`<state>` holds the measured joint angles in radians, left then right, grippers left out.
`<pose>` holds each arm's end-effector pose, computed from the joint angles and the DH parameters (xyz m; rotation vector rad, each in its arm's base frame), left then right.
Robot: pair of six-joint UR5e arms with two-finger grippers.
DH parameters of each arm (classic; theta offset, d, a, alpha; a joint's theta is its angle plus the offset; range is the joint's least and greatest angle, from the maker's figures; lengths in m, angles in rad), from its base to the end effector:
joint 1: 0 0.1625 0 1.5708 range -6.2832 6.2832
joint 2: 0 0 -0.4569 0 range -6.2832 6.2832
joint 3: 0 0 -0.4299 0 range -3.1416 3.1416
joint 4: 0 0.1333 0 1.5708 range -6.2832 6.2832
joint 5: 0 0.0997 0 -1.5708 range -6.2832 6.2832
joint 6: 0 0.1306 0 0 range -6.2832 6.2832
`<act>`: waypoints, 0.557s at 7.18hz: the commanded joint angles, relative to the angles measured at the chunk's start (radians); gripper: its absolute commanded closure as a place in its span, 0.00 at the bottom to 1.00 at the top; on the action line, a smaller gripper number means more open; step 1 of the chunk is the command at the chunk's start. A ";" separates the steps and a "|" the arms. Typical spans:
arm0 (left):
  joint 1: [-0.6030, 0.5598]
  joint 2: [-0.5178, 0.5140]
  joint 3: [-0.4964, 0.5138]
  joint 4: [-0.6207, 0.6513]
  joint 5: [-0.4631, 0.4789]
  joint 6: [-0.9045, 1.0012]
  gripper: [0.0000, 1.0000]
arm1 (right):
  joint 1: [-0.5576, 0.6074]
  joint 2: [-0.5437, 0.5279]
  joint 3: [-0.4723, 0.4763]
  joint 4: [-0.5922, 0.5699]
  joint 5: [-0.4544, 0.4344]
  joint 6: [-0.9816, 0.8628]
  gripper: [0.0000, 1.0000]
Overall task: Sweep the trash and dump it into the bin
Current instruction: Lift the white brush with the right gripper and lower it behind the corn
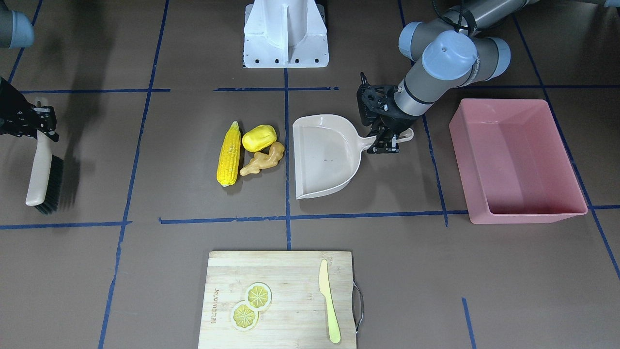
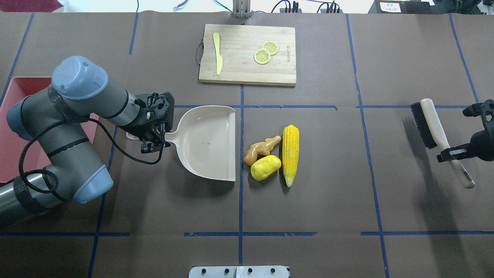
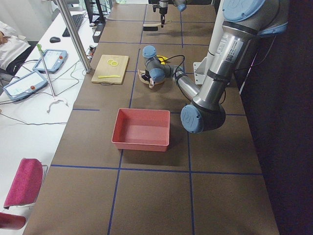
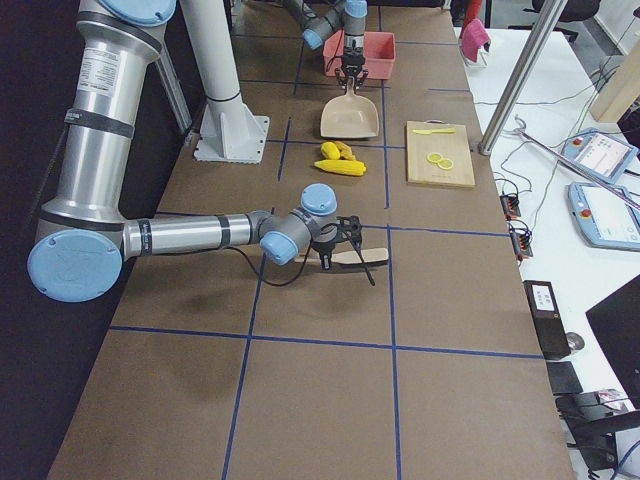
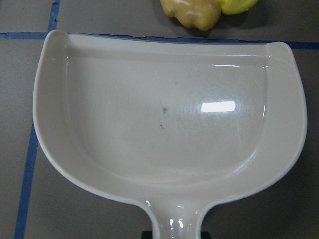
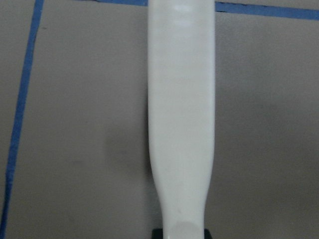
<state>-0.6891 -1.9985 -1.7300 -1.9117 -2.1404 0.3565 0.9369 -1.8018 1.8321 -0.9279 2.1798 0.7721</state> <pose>0.4966 -0.4906 0.3263 0.8016 0.8123 1.3773 -0.2311 -0.4133 0.6158 0.1186 -0.8668 -0.0756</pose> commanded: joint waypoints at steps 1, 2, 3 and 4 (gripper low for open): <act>0.019 -0.002 0.004 0.003 0.004 -0.001 0.99 | -0.119 0.007 0.092 -0.046 -0.014 0.184 1.00; 0.020 -0.002 0.004 0.003 0.004 -0.001 0.99 | -0.139 0.066 0.142 -0.143 -0.032 0.241 1.00; 0.023 -0.002 0.004 0.002 0.004 -0.002 0.99 | -0.206 0.087 0.183 -0.190 -0.061 0.310 1.00; 0.023 -0.002 0.004 0.002 0.004 -0.002 0.99 | -0.240 0.120 0.185 -0.192 -0.073 0.366 1.00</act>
<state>-0.6674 -2.0003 -1.7258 -1.9092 -2.1369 0.3549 0.7503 -1.7209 1.9942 -1.0902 2.1278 1.0621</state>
